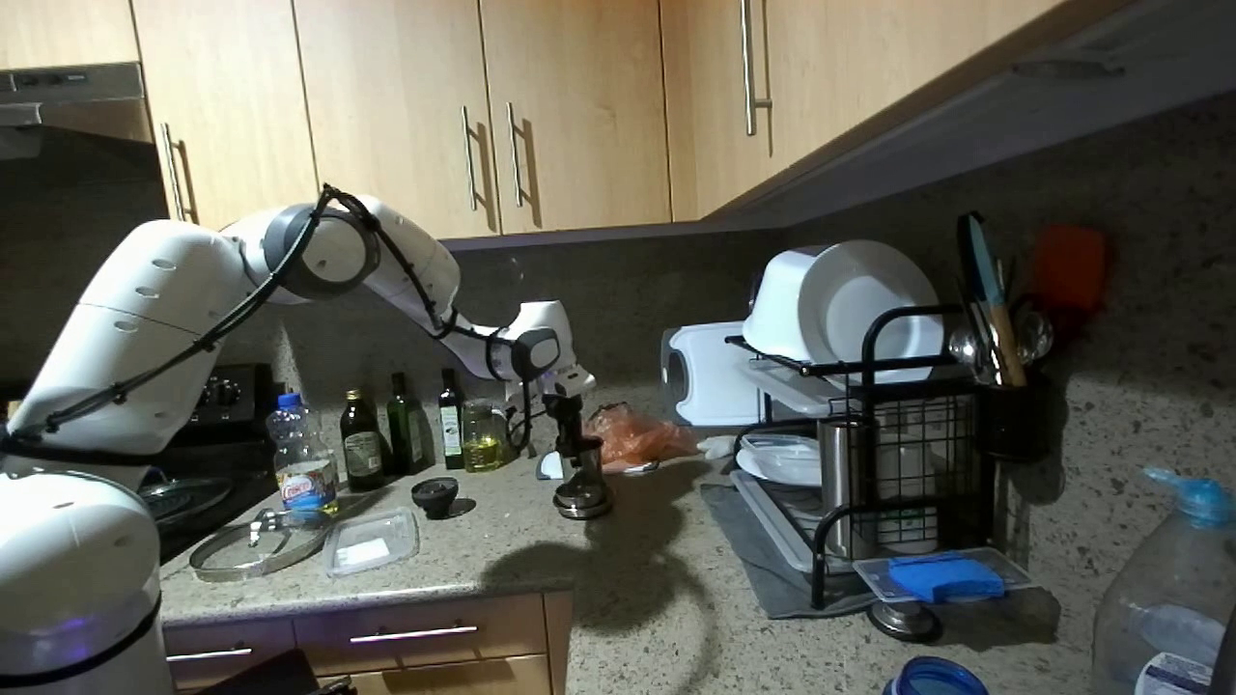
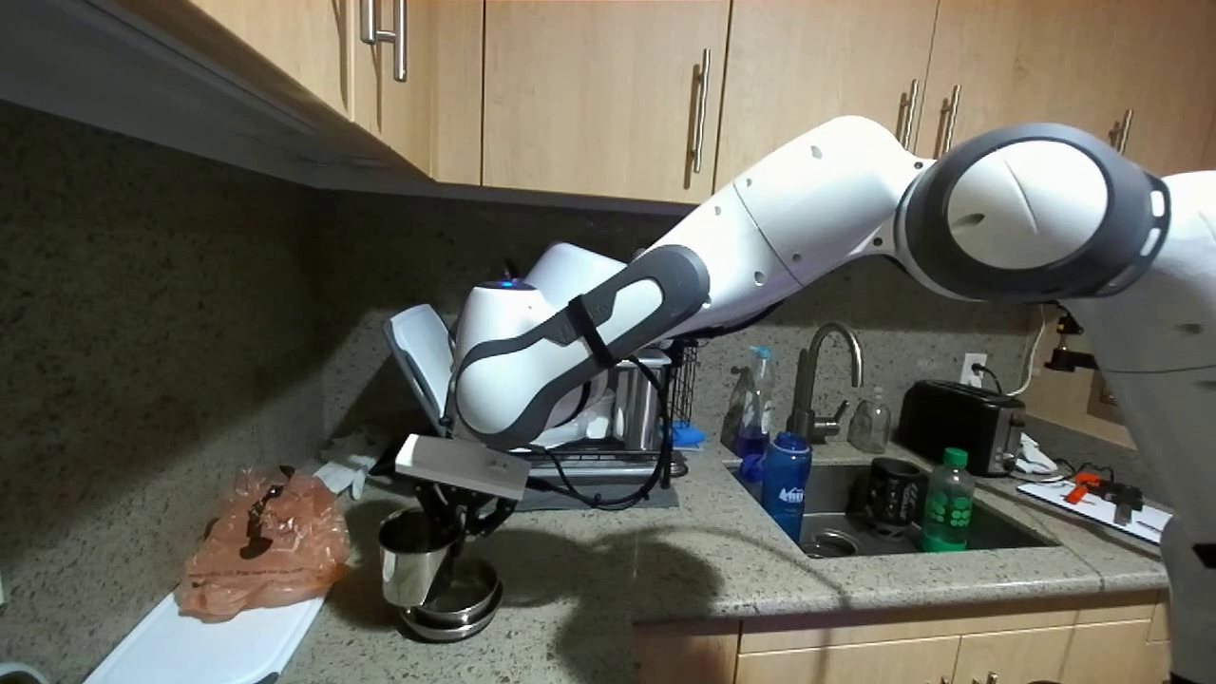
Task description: Put the tin cup into the tin bowls
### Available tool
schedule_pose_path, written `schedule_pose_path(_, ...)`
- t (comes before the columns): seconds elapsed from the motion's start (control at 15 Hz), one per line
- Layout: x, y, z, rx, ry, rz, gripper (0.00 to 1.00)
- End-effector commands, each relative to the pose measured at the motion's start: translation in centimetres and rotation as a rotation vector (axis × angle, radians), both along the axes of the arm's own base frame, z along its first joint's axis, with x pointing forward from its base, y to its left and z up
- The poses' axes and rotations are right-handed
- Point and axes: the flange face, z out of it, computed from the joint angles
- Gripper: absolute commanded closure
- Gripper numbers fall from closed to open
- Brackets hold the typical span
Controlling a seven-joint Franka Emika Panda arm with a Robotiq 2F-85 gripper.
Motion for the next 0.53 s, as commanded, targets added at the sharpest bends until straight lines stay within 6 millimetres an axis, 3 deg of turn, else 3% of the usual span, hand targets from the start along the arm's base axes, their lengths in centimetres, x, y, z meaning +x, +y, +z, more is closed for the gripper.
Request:
schedule_pose_path(0.0,-0.23,0.17,0.54,0.001,0.013,0.001,0.97)
schedule_pose_path(0.47,-1.05,0.24,0.59,0.009,0.024,0.000,0.97)
